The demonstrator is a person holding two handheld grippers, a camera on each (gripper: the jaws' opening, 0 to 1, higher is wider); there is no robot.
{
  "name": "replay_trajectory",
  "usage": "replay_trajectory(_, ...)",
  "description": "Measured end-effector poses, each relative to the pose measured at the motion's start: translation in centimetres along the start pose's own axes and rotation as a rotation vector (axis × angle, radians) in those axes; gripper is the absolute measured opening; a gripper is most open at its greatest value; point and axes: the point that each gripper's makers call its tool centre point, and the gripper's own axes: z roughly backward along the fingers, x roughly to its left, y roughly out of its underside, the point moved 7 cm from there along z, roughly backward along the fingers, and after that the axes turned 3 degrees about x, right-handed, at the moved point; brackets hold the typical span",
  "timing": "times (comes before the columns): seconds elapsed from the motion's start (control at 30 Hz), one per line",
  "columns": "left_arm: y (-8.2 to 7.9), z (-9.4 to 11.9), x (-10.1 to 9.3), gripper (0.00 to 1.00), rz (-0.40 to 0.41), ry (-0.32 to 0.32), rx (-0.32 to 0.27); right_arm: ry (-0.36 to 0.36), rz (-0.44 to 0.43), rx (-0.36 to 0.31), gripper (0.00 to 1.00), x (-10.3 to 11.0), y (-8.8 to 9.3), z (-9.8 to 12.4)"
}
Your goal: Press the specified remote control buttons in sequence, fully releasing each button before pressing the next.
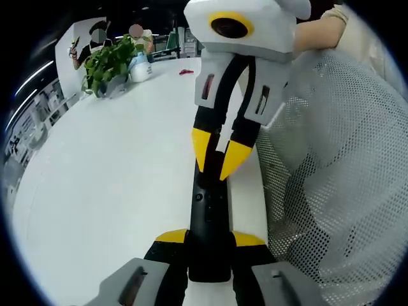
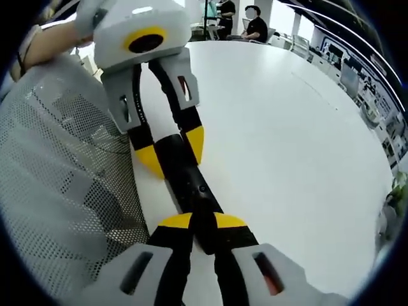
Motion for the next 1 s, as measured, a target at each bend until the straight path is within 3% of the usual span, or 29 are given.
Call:
replay_trajectory(0.27, -0.07, 0.03, -0.02, 0.25, -0.005, 0.0, 0.005, 0.012, -0.005, 0.002, 0.09, 0.14, -0.05, 0.01)
replay_trajectory(0.4, -0.06, 0.04, -0.04, 0.25, -0.002, 0.001, 0.004, 0.006, -0.075, -0.019, 0.09, -0.1, -0.07, 0.03)
replay_trajectory(0.8, -0.01, 0.04, 0.0, 0.25, -0.004, 0.006, 0.003, 0.016, -0.061, -0.019, 0.08, -0.02, -0.39, -0.2)
replay_trajectory(1.0, -0.04, 0.06, 0.02, 0.25, -0.004, 0.009, 0.004, 0.026, -0.042, 0.033, 0.08, 0.18, -0.89, -0.35)
